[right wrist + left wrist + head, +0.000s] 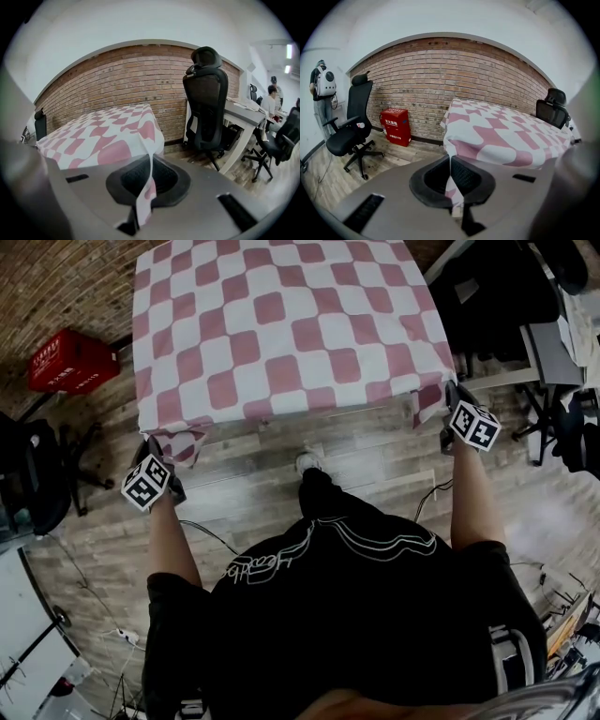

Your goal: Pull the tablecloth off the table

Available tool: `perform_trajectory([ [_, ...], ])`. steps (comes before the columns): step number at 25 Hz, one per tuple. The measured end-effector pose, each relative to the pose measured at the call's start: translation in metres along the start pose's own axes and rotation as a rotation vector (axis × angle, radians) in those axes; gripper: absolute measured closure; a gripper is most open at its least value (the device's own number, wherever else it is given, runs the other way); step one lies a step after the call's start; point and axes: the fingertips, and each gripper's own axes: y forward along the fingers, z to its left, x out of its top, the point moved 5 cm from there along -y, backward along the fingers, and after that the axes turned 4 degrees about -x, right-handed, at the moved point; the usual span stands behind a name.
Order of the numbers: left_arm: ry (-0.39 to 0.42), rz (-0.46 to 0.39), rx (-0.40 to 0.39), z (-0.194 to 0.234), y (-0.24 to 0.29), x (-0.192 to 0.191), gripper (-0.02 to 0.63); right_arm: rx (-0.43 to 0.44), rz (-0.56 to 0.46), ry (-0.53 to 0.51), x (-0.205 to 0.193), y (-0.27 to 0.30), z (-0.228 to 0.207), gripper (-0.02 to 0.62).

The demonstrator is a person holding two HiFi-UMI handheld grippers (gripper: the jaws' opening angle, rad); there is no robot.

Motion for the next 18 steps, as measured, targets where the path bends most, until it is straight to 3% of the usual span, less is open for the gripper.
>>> perform_trajectory([
  [9,0.001,-0.079,0.013,0.013,-0.036,0.018,0.601,0.045,-0.067,0.059,0.008,-0.027,0.014,0.598],
  [18,0.103,-0.173,-0.074,-0.034,-0.075,0.061,0.601,0.091,-0.154,0.064,0.035,-0.058,0.036,0.597],
])
